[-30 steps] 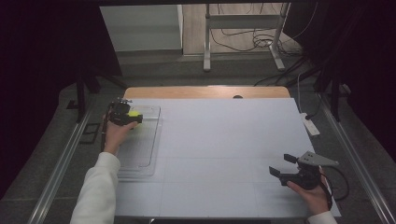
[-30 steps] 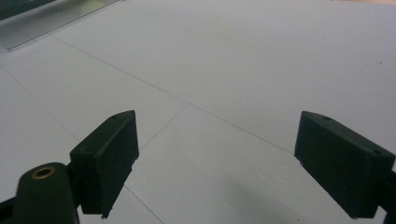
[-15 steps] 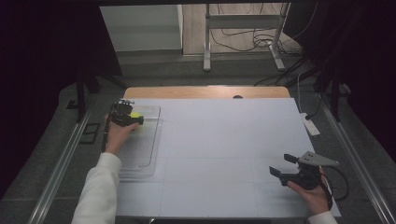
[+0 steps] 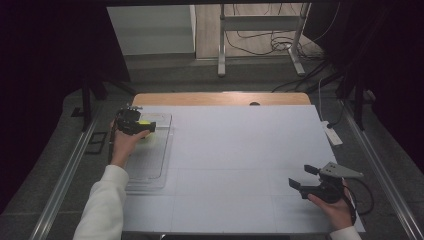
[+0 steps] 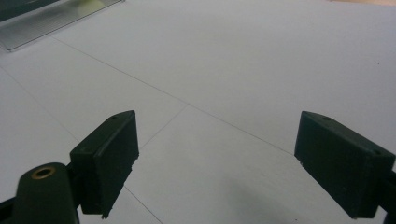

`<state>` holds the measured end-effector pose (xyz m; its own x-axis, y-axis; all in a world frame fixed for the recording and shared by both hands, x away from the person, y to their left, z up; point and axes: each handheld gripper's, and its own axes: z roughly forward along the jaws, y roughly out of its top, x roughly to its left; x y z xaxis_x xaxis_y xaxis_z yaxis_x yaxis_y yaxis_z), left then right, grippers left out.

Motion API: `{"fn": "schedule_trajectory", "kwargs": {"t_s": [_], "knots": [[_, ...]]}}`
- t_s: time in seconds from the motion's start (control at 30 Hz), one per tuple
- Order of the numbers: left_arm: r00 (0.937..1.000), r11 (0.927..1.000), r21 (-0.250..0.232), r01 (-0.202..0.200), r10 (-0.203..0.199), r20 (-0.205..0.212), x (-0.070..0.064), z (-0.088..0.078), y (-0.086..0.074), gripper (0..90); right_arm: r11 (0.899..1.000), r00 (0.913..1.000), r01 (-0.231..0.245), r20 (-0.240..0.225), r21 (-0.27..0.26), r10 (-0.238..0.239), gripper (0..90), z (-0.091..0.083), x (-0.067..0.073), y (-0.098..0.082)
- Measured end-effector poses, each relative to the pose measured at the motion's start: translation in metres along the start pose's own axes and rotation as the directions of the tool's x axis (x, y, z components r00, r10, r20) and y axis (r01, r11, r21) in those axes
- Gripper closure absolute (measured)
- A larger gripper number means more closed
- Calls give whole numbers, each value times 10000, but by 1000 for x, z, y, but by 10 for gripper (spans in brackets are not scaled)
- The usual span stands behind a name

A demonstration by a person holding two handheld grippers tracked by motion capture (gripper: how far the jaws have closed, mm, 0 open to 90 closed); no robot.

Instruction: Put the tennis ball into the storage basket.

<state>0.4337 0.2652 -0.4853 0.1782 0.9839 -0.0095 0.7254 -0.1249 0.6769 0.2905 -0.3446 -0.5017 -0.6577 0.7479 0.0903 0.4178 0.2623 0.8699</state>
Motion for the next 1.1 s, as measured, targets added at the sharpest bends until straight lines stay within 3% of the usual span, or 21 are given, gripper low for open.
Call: {"fn": "schedule_trajectory", "kwargs": {"t_s": [0.33, 0.8, 1.1], "knots": [[9934, 9966, -691, 438, -362, 1089, 2, -15, -5, 139, 10000, 10000, -38, -31, 12, 38, 140, 0, -1, -1], [9801, 9876, -1556, 217, 98, 1984, -14, -45, -18, 149, 10000, 9999, -20, -105, -26, 20, 140, 2, -3, 0], [9610, 9776, -2102, 57, 527, 2713, -27, -69, -34, 152, 9999, 9999, -55, -132, -91, 54, 140, -1, -3, -1]]}}
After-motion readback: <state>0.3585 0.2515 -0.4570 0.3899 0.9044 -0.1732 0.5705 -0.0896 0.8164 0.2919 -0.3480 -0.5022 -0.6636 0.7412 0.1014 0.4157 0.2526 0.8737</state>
